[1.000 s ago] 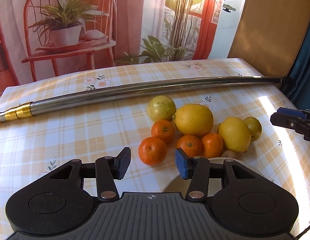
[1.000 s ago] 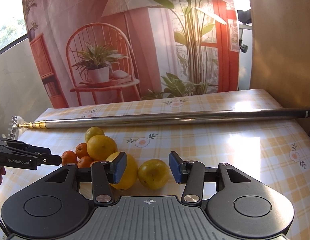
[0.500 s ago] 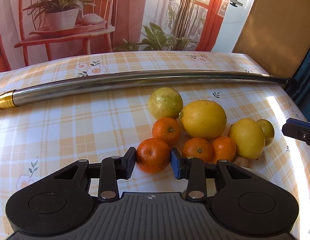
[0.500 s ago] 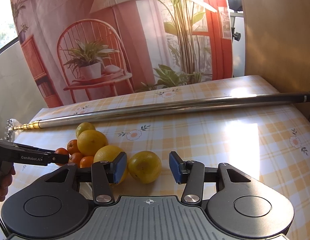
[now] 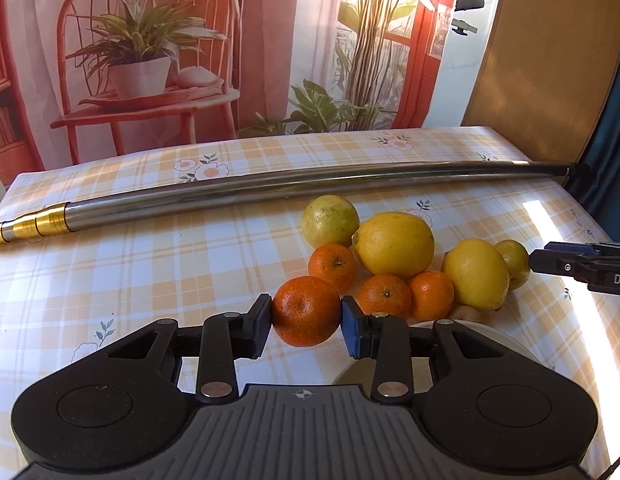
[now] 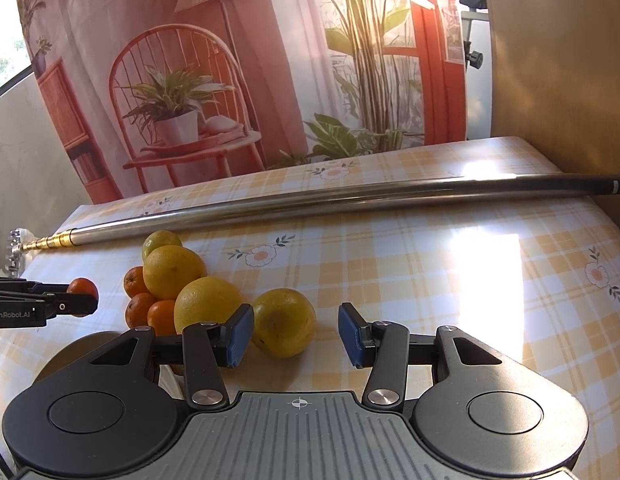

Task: Organize fruits
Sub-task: 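Close the right tool around the yellow grapefruit beside the fruit pile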

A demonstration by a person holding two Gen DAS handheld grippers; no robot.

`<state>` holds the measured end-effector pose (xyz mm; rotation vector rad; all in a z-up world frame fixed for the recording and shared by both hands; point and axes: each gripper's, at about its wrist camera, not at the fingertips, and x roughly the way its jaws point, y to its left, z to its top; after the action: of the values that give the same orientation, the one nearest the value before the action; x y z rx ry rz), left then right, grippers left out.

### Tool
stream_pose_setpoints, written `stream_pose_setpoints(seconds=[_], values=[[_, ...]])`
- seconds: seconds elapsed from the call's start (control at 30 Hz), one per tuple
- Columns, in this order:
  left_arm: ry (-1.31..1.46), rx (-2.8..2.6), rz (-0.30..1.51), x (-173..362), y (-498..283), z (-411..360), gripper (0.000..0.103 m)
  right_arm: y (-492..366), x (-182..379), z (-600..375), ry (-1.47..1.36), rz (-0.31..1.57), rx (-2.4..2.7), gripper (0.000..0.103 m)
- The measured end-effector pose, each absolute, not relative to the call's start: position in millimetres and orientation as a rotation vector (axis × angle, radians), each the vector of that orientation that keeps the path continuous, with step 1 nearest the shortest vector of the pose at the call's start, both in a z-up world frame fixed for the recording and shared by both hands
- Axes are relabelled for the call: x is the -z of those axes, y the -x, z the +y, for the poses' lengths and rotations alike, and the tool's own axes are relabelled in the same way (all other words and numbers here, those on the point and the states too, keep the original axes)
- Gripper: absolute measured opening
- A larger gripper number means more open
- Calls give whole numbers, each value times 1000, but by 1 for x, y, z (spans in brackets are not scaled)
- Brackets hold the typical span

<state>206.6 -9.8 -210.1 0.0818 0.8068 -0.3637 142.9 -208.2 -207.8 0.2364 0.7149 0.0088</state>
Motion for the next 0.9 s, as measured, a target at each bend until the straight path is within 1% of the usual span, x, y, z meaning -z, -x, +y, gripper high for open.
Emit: stream_pose_setpoints(seconds=[0.13,0.33,0.5,0.63,0.73,0.9], values=[[-64,370,801,205,-193,-7,39,-146,211,-202,-181,736,-28,44],[-64,377,805,207,-181,-5,39,-151,213,-189,0,722,-101,44],[-35,375,807,207,-178,-1,39,-160,216,-191,49,741,-163,45],[-36,377,811,208,-177,-3,39,-164,220,-194,58,754,-208,45],[-31,382,813,208,-178,-2,39,-168,221,-201,8,751,-221,45],[-35,398,811,208,-172,-5,39,-173,222,-210,-50,752,-221,49]])
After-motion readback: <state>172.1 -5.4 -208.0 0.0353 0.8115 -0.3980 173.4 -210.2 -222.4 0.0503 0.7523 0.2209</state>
